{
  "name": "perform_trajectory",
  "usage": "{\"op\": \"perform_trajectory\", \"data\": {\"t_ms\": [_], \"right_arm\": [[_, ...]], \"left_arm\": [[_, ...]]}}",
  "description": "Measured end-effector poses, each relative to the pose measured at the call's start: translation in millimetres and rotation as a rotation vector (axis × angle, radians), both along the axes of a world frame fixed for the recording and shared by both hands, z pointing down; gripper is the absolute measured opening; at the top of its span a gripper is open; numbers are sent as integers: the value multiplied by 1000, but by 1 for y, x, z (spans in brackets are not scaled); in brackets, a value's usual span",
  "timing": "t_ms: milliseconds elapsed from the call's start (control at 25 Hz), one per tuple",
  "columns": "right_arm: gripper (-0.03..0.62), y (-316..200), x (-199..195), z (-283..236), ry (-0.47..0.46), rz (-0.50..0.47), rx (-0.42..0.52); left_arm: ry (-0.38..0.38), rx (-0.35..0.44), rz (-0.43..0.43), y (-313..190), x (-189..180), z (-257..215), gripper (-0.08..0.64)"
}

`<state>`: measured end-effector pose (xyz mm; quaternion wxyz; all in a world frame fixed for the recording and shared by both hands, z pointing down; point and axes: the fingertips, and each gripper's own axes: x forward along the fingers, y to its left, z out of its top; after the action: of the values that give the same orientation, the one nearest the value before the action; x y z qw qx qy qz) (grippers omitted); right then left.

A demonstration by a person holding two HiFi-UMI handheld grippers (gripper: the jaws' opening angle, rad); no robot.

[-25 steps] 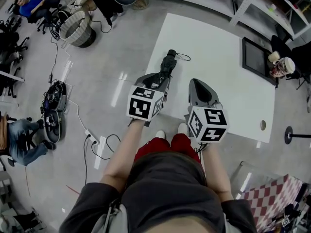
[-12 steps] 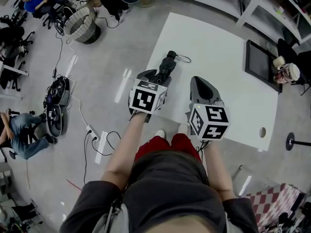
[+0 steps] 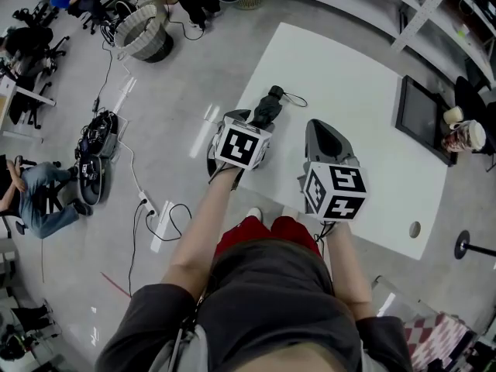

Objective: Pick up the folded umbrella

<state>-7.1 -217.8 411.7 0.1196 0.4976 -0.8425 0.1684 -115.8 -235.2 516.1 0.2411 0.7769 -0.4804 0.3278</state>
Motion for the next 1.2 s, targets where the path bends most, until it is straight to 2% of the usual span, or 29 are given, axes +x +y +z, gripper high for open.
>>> {"op": "perform_trajectory", "data": {"t_ms": [320,640,1200], "right_arm": [[18,-18,15,1,-8,-41,-6],[18,-30,13,11,-17,-89,-29],[18,-44,10,27,-19,-136,-77]], "left_arm": [[-56,-31,-43,-18,7,15,262],[-93,-100,-82,-19,2,38,265],[-99,-160,-127,-27,-4,61,265]]}}
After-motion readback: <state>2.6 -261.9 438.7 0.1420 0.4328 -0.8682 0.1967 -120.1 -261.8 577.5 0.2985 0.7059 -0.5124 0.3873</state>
